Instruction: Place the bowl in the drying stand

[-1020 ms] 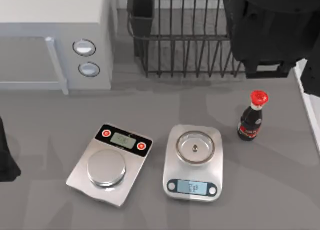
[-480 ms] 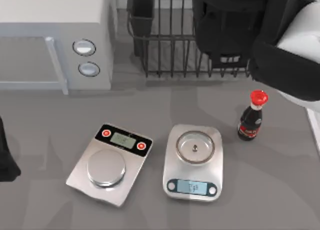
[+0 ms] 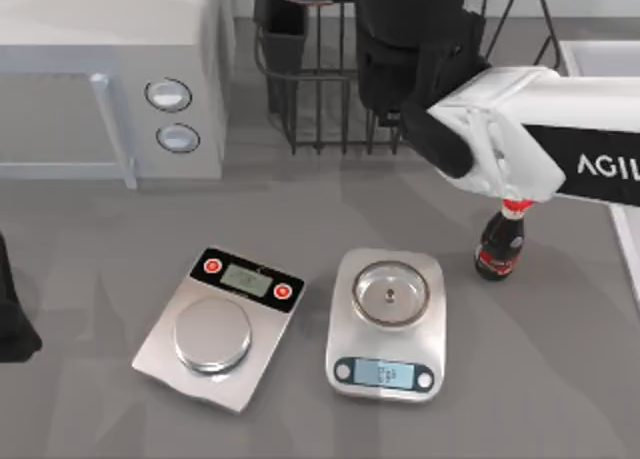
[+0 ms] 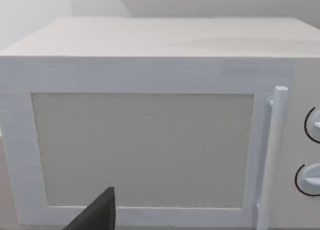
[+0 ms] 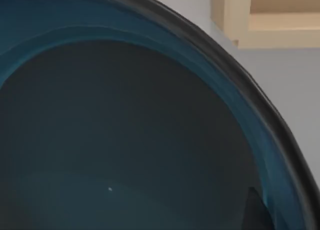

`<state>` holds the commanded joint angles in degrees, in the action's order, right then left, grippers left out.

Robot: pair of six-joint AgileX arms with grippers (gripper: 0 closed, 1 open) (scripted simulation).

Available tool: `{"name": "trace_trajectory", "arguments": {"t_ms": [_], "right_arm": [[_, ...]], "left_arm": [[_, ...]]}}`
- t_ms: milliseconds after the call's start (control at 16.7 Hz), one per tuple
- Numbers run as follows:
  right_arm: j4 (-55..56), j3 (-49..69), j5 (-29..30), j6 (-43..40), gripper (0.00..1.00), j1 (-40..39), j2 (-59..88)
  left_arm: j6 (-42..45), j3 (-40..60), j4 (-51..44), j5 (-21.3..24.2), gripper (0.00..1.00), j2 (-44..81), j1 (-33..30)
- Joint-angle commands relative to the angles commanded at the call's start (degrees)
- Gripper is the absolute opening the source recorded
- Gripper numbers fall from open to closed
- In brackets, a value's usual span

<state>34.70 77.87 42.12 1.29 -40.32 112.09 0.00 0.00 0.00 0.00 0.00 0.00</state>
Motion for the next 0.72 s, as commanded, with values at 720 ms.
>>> {"name": "trace_trajectory", "arguments": {"t_ms": [720], "right_arm": [[5.5,-1.5,-4.0,-0.3,0.3,4.1,5.1]], "left_arm": [[0.0,0.0,0.0,0.0,1.0,0.0,0.0]]}}
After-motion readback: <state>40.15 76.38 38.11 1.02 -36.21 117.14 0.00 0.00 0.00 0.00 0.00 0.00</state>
